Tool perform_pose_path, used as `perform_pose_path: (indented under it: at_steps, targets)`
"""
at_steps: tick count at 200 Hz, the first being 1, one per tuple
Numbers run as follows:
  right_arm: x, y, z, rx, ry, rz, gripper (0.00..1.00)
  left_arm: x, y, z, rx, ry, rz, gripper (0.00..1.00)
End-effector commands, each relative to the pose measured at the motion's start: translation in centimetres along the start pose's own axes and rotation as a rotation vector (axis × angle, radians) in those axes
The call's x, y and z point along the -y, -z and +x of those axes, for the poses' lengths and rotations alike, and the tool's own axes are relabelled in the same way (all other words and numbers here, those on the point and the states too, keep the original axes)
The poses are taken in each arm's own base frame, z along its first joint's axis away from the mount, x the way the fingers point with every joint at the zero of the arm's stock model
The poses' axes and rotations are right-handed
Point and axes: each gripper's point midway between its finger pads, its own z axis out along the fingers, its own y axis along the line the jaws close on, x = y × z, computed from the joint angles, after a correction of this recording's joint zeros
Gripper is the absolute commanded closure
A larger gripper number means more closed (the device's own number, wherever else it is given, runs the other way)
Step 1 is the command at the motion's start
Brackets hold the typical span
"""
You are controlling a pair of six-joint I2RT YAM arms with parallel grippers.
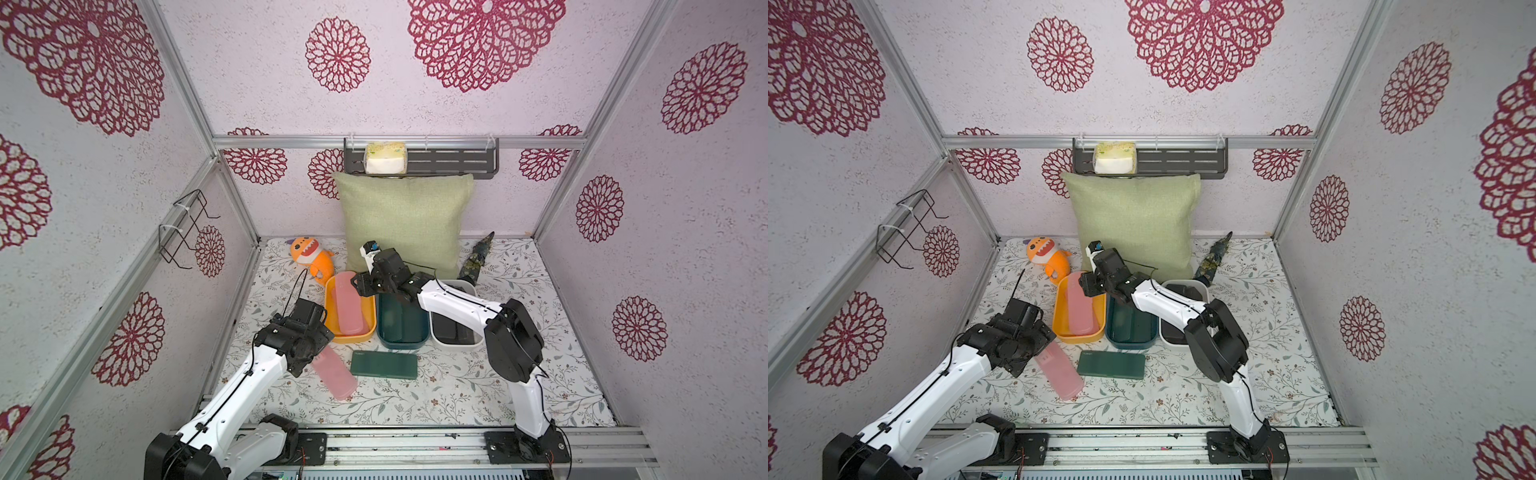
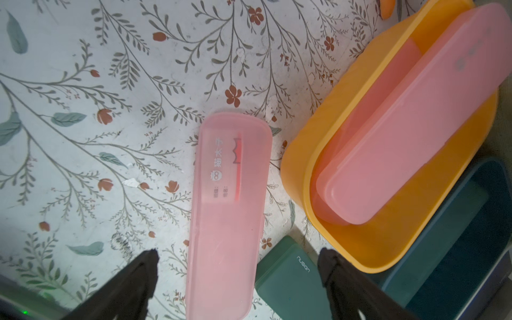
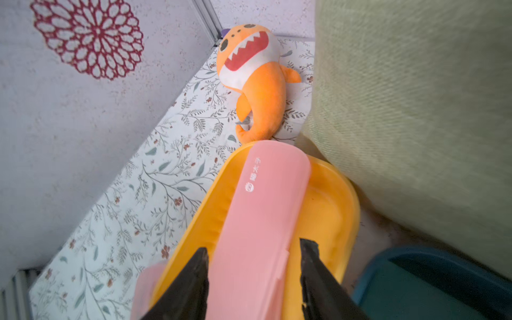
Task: Place the pencil cases by color into the storage box
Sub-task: Adjust the pencil case in the storage box.
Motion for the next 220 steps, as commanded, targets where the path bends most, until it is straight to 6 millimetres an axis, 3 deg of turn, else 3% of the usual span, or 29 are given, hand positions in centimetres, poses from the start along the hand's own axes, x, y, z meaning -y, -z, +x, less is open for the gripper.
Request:
perform_pose_path:
  at_steps: [1, 26, 42, 106, 220]
  targets:
    - [-2.1, -0.1, -3.0, 0.022, 0.043, -0.049, 0.6, 0.0, 0.1, -1.3, 0.037, -0.006, 0.014, 0.03]
    - [-2.3, -2.8, -3.8, -0.014, 0.076, -0.053, 0.89, 0.2, -0.2, -1.5, 0.027, -0.008, 0.028, 0.03]
    - [-1.8, -4.3, -4.2, -0.023, 0.081, -0.047, 1.0, 0.3, -0.4, -1.6, 0.024, -0.009, 0.034, 0.03]
    - [1.1, -7.1, -4.6, 0.001, 0.055, -0.034, 1.0, 0.4, -0.6, -1.6, 0.021, -0.014, 0.046, 0.03]
    - [3.1, -9.9, -4.1, 0.045, -0.006, -0.047, 1.0, 0.4, -0.1, -2.0, 0.035, -0.02, 0.051, 0.03]
